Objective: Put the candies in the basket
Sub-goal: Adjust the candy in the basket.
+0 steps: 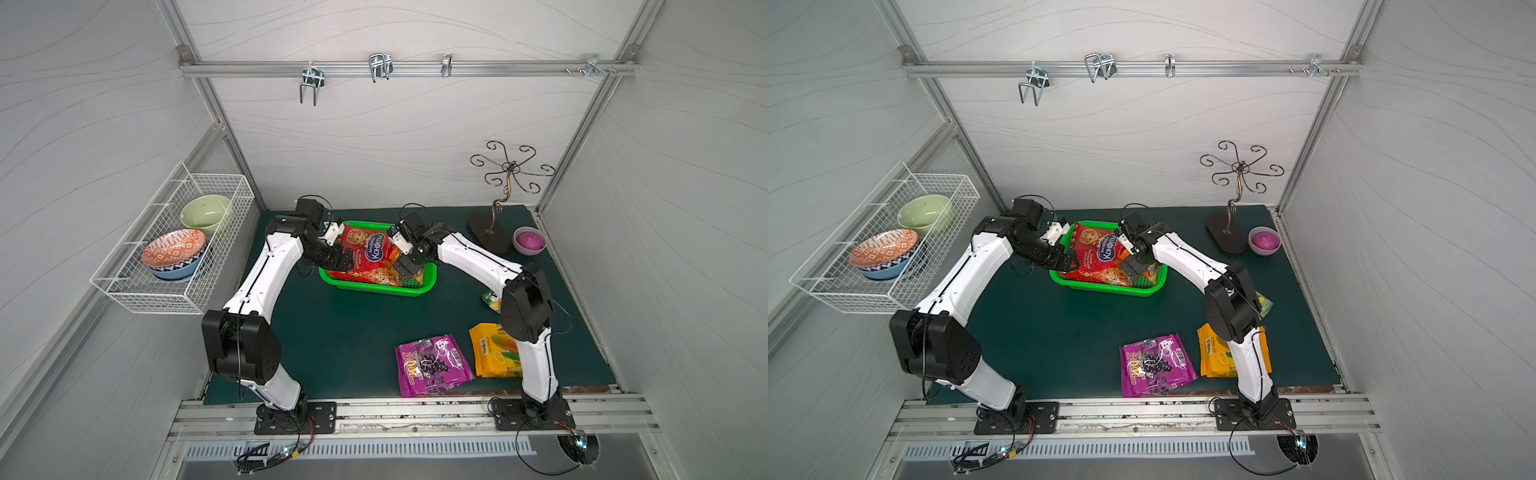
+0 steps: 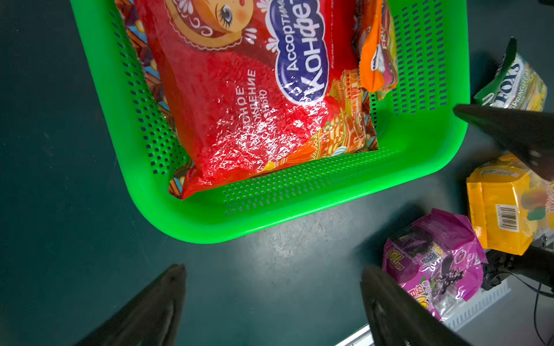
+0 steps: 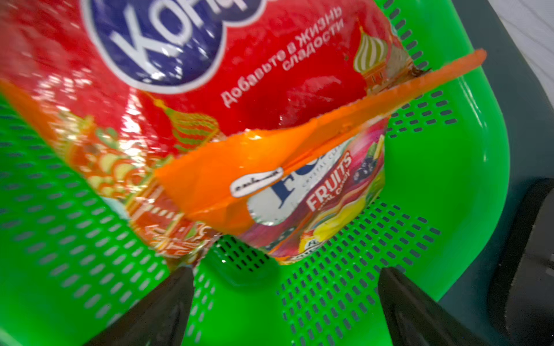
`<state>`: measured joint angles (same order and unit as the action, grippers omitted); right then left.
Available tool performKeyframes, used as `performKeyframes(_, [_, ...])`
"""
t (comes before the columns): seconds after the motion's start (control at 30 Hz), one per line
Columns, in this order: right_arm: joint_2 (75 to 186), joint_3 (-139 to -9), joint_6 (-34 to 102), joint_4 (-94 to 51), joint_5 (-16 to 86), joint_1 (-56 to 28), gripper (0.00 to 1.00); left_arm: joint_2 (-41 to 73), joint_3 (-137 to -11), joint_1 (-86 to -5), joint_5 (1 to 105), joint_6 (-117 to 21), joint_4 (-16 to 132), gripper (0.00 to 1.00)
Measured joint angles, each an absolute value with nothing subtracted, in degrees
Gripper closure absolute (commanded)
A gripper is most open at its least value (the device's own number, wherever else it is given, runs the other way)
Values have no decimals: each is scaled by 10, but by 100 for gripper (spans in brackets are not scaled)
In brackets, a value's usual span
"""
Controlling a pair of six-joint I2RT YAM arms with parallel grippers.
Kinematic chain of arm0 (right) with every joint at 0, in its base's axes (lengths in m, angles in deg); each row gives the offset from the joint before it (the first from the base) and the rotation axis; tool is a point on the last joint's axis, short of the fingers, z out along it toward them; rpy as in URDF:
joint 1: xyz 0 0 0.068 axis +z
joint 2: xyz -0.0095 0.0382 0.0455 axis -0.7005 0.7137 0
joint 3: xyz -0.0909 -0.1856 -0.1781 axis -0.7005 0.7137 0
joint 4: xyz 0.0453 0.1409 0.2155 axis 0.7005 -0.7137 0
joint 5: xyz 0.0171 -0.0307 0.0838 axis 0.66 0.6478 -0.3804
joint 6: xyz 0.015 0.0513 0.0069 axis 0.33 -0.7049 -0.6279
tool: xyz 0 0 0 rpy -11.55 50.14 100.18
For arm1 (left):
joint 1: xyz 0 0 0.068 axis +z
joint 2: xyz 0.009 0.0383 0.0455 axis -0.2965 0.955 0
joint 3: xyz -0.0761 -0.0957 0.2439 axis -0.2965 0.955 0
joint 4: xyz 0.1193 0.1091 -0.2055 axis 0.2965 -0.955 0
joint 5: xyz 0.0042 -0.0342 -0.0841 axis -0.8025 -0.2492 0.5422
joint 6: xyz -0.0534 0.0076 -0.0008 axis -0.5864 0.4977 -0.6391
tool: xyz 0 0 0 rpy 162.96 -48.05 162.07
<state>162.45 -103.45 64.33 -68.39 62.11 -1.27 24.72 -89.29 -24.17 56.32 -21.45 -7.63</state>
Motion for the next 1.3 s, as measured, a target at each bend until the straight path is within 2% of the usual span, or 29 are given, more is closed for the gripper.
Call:
performKeyframes(0.27, [1668, -1031, 709, -672, 697, -16, 1, 248, -893, -242, 557, -214, -76, 5])
performKeyframes(0.47, [1741, -1097, 731, -654, 784, -22, 1, 250, -893, -242, 556, -214, -77, 5])
performKeyframes(0.7, [1754, -1128, 731, -653, 815, -25, 1, 250, -893, -242, 556, -214, -77, 5])
performKeyframes(1.0, [1715, -1091, 710, -688, 793, -19, 1, 250, -893, -242, 558, -214, -79, 5])
performKeyframes(1.3, [1569, -1083, 628, -768, 619, -29, 1, 272, -939, -242, 582, -214, -106, 5])
